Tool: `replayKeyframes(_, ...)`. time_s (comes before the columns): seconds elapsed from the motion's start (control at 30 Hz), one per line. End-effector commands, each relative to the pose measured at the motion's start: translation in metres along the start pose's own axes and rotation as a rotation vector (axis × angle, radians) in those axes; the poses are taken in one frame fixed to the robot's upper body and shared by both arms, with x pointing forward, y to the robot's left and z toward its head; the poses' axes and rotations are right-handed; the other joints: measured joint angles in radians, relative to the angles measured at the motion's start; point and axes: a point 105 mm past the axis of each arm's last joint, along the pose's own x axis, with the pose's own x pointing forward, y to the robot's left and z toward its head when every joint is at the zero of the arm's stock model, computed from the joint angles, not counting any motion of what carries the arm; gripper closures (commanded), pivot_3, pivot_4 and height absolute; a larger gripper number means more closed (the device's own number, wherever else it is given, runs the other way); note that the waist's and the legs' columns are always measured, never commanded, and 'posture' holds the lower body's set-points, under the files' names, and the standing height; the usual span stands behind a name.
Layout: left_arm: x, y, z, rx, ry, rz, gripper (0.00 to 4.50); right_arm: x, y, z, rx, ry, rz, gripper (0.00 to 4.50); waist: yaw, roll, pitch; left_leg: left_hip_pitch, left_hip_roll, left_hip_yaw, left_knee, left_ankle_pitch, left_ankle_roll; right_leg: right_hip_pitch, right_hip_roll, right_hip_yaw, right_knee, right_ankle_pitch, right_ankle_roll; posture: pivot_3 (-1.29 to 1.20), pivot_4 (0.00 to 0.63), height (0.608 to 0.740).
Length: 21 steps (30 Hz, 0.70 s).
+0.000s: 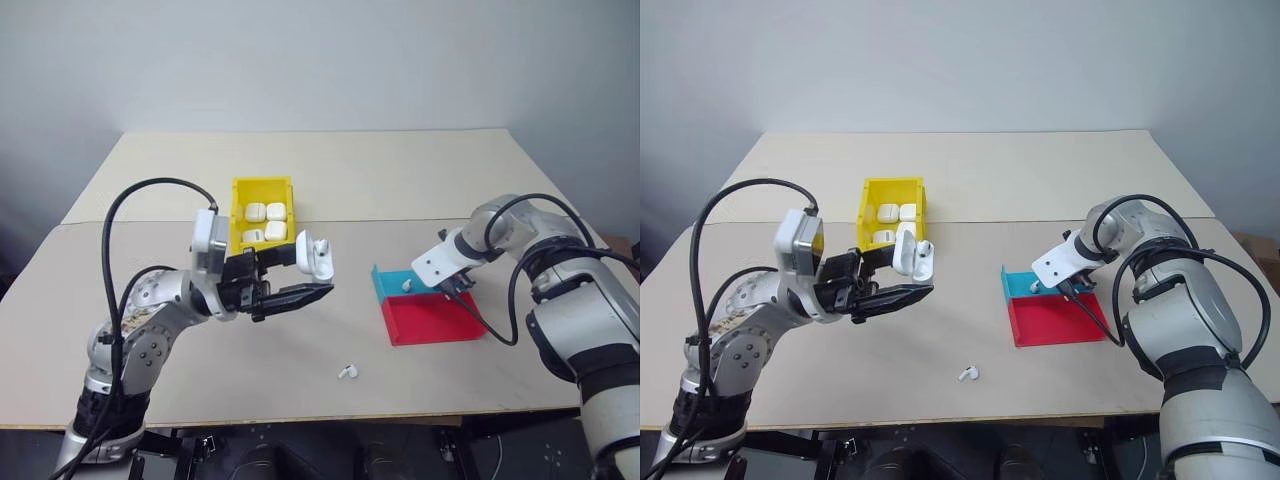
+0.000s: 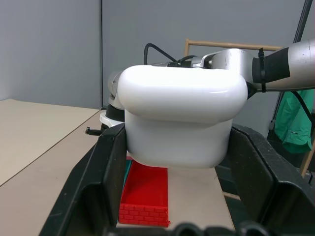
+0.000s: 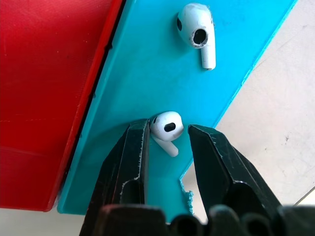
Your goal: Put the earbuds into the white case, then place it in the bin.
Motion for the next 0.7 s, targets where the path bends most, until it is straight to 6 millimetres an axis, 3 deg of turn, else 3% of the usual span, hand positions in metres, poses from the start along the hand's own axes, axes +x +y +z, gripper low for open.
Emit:
replayKeyframes(0.03,0.001,-0.005,0.009,0.036,-0.017,-0.013,1.73,-0.004,-0.002,-0.001,0.012,0.001,-0.015,2.82,0.000,0.000,0.000,0.000,0.000,0.000,0.000,0.000,0.000,0.000,0.000,0.000,0.000,0.000,0.000,0.00,0.150,0.740)
replayKeyframes(0.17,0.000,-0.005,0.009,0.038,-0.015,-0.011,1.73,-0.002,-0.001,0.001,0.010,-0.016,-0.001,2.82,0.000,0.000,0.000,0.000,0.000,0.000,0.000,0.000,0.000,0.000,0.000,0.000,0.000,0.000,0.000,0.00,0.150,0.740)
replayKeyframes(0.33,0.000,-0.005,0.010,0.040,-0.012,-0.010,1.73,0.001,0.002,0.002,0.016,-0.024,0.016,3.88,0.000,0.000,0.000,0.000,0.000,0.000,0.000,0.000,0.000,0.000,0.000,0.000,0.000,0.000,0.000,0.00,0.150,0.740)
replayKeyframes(0.57,-0.001,-0.005,0.010,0.039,-0.010,-0.010,1.73,0.000,0.001,0.003,0.057,-0.045,-0.005,3.89,0.000,0.000,0.000,0.001,0.000,0.000,0.000,0.000,0.000,0.001,0.000,0.000,0.000,0.000,0.000,0.00,0.150,0.740)
replayKeyframes(0.7,0.000,-0.004,0.011,0.039,-0.011,-0.016,1.73,-0.012,-0.010,0.004,0.154,-0.113,-0.068,3.89,0.000,0.000,0.000,0.001,0.000,0.000,0.000,0.000,0.000,0.001,0.000,0.000,0.000,0.000,0.000,0.00,0.150,0.740)
